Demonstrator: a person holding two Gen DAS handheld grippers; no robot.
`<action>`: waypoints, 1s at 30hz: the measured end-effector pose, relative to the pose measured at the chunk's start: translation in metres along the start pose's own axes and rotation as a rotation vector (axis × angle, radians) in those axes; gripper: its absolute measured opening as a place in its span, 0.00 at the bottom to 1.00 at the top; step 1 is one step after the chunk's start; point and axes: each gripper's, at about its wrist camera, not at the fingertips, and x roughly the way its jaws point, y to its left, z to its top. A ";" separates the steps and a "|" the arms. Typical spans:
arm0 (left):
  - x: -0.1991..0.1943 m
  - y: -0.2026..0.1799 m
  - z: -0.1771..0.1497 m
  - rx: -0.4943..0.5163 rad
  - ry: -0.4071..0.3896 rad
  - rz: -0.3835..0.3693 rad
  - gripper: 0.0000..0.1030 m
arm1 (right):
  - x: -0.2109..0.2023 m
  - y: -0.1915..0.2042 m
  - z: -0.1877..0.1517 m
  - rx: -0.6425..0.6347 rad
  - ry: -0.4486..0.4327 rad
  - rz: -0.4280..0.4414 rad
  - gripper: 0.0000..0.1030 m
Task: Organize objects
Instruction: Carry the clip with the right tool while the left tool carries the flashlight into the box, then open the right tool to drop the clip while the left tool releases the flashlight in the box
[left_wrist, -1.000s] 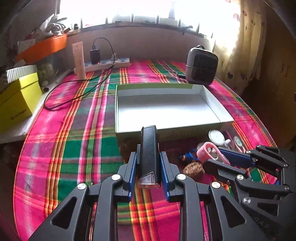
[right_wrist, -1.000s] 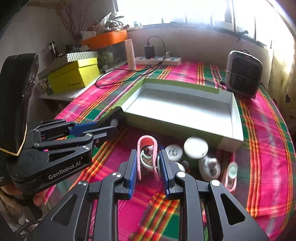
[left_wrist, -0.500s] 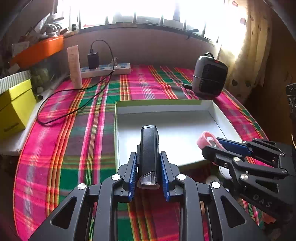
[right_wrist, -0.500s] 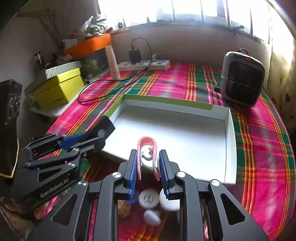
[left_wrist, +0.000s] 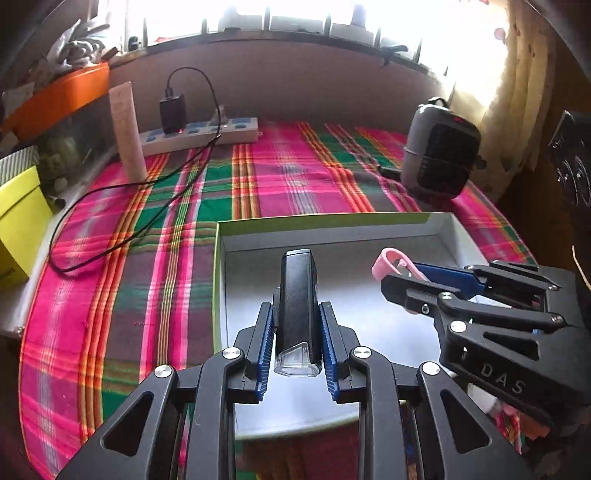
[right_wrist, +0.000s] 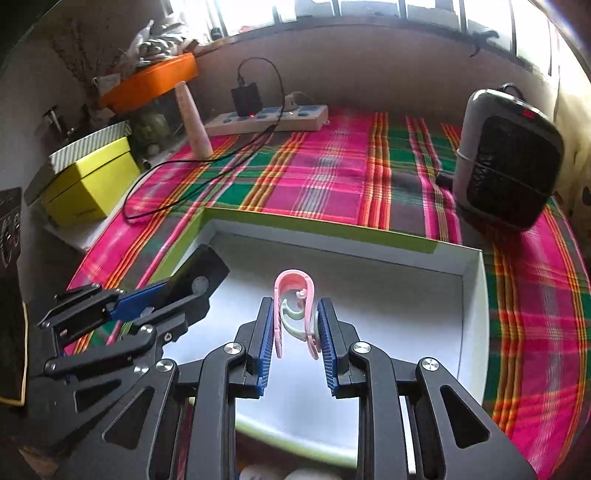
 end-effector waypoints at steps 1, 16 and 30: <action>0.004 0.000 0.002 0.002 0.003 0.003 0.21 | 0.003 -0.002 0.002 0.003 0.008 0.001 0.24; 0.030 0.008 0.015 -0.003 0.024 0.018 0.21 | 0.034 -0.010 0.020 0.020 0.058 -0.021 0.24; 0.033 0.006 0.015 0.004 0.030 0.024 0.21 | 0.037 -0.011 0.017 0.028 0.060 -0.028 0.24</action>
